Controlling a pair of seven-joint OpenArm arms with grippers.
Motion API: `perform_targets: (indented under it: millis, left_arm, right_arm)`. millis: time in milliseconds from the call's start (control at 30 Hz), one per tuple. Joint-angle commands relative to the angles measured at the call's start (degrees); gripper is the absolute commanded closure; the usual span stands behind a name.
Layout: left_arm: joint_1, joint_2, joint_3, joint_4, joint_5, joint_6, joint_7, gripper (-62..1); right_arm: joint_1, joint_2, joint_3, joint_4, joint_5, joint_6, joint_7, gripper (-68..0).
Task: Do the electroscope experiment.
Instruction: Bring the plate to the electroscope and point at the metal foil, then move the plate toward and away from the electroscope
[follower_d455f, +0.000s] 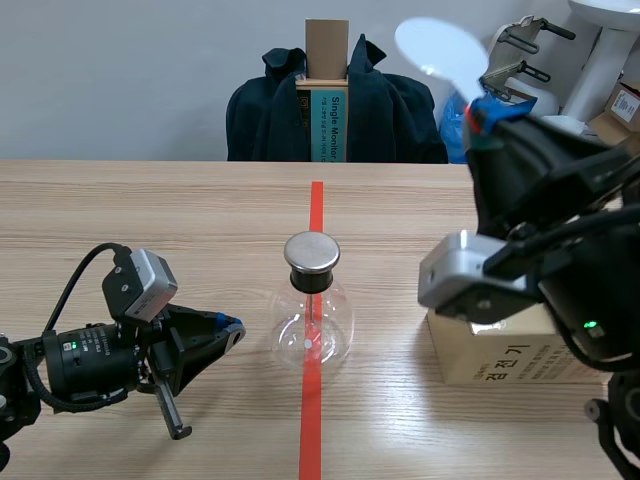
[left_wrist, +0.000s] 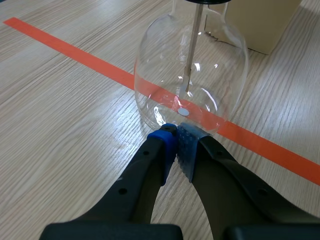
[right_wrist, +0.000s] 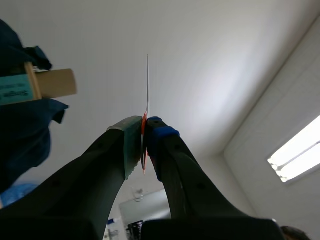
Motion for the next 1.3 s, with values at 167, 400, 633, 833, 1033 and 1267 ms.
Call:
perform_targets:
  millis: [167, 400, 633, 833, 1033, 1267]
  left_arm:
    - [-0.35, -0.04, -0.26, 1.07, -0.76, -0.31, -1.03, -2.5]
    - [-0.33, -0.04, -0.26, 1.07, -0.76, -0.31, -1.01, -2.5]
    - [-0.33, 0.00, -0.26, 1.07, -0.76, -0.31, -1.03, -2.5]
    - [-0.15, 0.26, -0.26, 1.07, -0.76, -0.33, -1.03, -2.5]
    - [-0.15, 0.66, -0.26, 1.07, -0.76, -0.31, -0.90, -2.5]
    - [-0.15, 0.63, -0.26, 1.07, -0.76, -0.31, -0.90, -2.6]
  right_arm:
    - [3.30, 0.76, -2.25, -8.02, 0.68, -0.63, 4.94, -0.8]
    - [5.46, 0.76, -4.09, -14.82, -0.04, -0.48, 6.25, -0.8]
    - [5.49, 0.76, -4.17, -17.09, -1.55, 0.61, 6.82, -0.8]
    - [5.49, 0.79, -4.17, -17.38, -3.34, 2.36, 6.82, -0.8]
    - [5.46, 0.79, -4.17, -17.38, -3.87, 2.51, 9.40, -0.8]
    - [5.46, 0.81, -4.15, -17.38, -4.31, 2.47, 13.73, -0.8]
